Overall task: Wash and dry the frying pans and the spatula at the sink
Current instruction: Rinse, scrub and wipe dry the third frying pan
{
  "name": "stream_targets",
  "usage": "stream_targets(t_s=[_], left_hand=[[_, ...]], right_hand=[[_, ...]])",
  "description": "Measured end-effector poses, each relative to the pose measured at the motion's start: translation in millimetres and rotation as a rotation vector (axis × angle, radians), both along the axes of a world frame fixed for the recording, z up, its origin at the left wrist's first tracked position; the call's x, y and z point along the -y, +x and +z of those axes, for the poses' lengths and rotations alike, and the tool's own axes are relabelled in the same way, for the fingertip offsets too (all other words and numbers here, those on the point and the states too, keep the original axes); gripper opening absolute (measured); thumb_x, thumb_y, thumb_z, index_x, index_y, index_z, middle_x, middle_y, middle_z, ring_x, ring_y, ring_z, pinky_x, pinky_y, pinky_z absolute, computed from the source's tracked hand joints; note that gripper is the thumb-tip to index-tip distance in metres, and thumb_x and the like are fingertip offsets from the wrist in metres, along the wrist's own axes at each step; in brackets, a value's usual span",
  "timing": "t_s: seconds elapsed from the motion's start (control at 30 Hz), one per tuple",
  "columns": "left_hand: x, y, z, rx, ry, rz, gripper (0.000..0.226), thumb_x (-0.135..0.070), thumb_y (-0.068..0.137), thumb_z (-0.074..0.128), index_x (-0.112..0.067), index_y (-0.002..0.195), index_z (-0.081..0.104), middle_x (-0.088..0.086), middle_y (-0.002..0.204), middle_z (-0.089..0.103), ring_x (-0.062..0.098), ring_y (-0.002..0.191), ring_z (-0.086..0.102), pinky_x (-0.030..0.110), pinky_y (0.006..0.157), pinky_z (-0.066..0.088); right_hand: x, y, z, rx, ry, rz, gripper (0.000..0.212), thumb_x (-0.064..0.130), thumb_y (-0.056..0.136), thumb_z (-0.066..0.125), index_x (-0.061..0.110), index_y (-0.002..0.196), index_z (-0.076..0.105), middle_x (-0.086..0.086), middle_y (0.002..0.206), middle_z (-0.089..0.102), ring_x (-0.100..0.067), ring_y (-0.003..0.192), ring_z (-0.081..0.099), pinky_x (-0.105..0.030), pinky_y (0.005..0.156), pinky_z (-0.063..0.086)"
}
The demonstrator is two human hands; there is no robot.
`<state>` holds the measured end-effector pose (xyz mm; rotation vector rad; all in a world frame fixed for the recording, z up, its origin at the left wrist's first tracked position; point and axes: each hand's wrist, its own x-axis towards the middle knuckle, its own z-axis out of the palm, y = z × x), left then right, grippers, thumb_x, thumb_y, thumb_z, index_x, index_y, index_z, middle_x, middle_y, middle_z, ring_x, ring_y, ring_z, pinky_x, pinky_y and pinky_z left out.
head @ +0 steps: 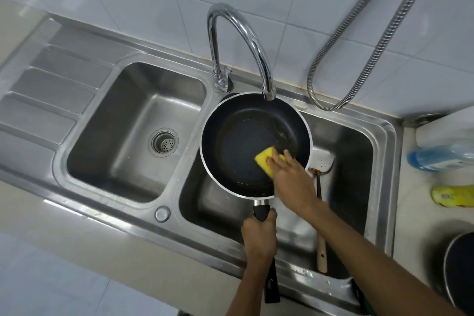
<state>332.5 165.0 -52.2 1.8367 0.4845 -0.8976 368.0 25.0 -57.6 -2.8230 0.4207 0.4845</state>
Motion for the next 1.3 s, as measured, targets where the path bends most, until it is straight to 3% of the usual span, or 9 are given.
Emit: stream_targets(t_s=[0.13, 0.4, 0.53, 0.73, 0.83, 0.97, 1.07, 1.17, 1.3], left_hand=[[-3, 0, 0, 0.007, 0.023, -0.038, 0.03, -0.008, 0.086, 0.063, -0.003, 0.057, 0.061, 0.001, 0.049, 0.053, 0.008, 0.047, 0.038, 0.03, 0.047, 0.037], [0, -1, 5, 0.013, -0.035, 0.005, 0.033, -0.026, 0.09, 0.068, -0.008, 0.063, 0.063, -0.001, 0.05, 0.051, 0.006, 0.043, 0.044, 0.021, 0.044, 0.04], [1, -2, 10, -0.003, -0.034, 0.028, 0.034, -0.028, 0.089, 0.069, -0.011, 0.06, 0.059, -0.004, 0.049, 0.048, 0.01, 0.045, 0.044, 0.025, 0.046, 0.039], [2, -2, 24, 0.047, -0.004, -0.008, 0.03, -0.017, 0.093, 0.064, -0.003, 0.067, 0.06, 0.001, 0.05, 0.048, 0.004, 0.031, 0.038, 0.013, 0.036, 0.03], [1, -4, 26, 0.067, 0.024, -0.082, 0.034, -0.008, 0.098, 0.057, -0.004, 0.064, 0.054, 0.004, 0.051, 0.048, 0.005, 0.035, 0.037, 0.013, 0.034, 0.03], [0, -6, 26, 0.037, 0.0, -0.017, 0.031, -0.016, 0.098, 0.059, -0.001, 0.072, 0.062, 0.009, 0.056, 0.055, 0.013, 0.043, 0.045, 0.017, 0.033, 0.034], [1, -7, 26, 0.044, -0.023, 0.006, 0.031, -0.02, 0.097, 0.062, 0.0, 0.073, 0.062, 0.01, 0.057, 0.052, 0.007, 0.035, 0.042, 0.016, 0.034, 0.033], [2, -9, 28, 0.034, -0.069, 0.03, 0.028, -0.018, 0.096, 0.063, -0.003, 0.073, 0.059, 0.009, 0.057, 0.046, 0.005, 0.032, 0.038, 0.018, 0.035, 0.033], [2, -8, 26, 0.039, -0.095, 0.058, 0.031, -0.019, 0.095, 0.066, -0.006, 0.069, 0.054, 0.01, 0.055, 0.043, 0.008, 0.033, 0.036, 0.019, 0.034, 0.031]], right_hand=[[-52, 18, 1, 0.016, 0.155, 0.142, 0.058, 0.002, 0.091, 0.048, 0.018, 0.147, 0.047, 0.0, 0.167, 0.025, -0.037, 0.153, 0.02, -0.047, 0.12, 0.026], [-19, 144, 2, -0.037, 0.067, 0.092, 0.047, 0.014, 0.097, 0.056, 0.014, 0.143, 0.049, -0.004, 0.166, 0.024, -0.037, 0.151, 0.026, -0.049, 0.115, 0.035], [29, 104, 9, 0.003, -0.001, -0.033, 0.048, 0.014, 0.098, 0.053, 0.01, 0.146, 0.046, -0.007, 0.165, 0.026, -0.037, 0.147, 0.032, -0.049, 0.112, 0.038], [-14, 17, -3, -0.024, 0.049, -0.025, 0.034, 0.009, 0.086, 0.058, 0.009, 0.12, 0.061, -0.013, 0.142, 0.05, -0.041, 0.112, 0.059, -0.043, 0.096, 0.049], [-47, 23, 14, 0.026, 0.284, -0.119, 0.032, 0.019, 0.091, 0.056, 0.007, 0.12, 0.065, -0.017, 0.127, 0.062, -0.039, 0.114, 0.059, -0.041, 0.099, 0.044], [-57, 27, 46, -0.006, 0.809, -0.438, 0.054, 0.052, 0.074, 0.061, 0.021, 0.117, 0.065, -0.003, 0.116, 0.071, -0.021, 0.104, 0.065, -0.035, 0.094, 0.051], [-47, 17, 54, 0.103, 1.094, -0.586, 0.039, 0.03, 0.088, 0.063, 0.03, 0.127, 0.059, -0.002, 0.11, 0.069, -0.014, 0.092, 0.066, -0.036, 0.084, 0.054], [-27, -7, 62, 0.225, 1.591, -0.802, 0.052, 0.007, 0.092, 0.051, 0.033, 0.137, 0.054, -0.01, 0.107, 0.062, -0.018, 0.087, 0.066, -0.036, 0.074, 0.053], [4, -58, 66, 0.286, 2.068, -0.95, 0.067, 0.014, 0.083, 0.054, 0.031, 0.147, 0.046, -0.015, 0.133, 0.056, -0.032, 0.095, 0.058, -0.043, 0.077, 0.052]])
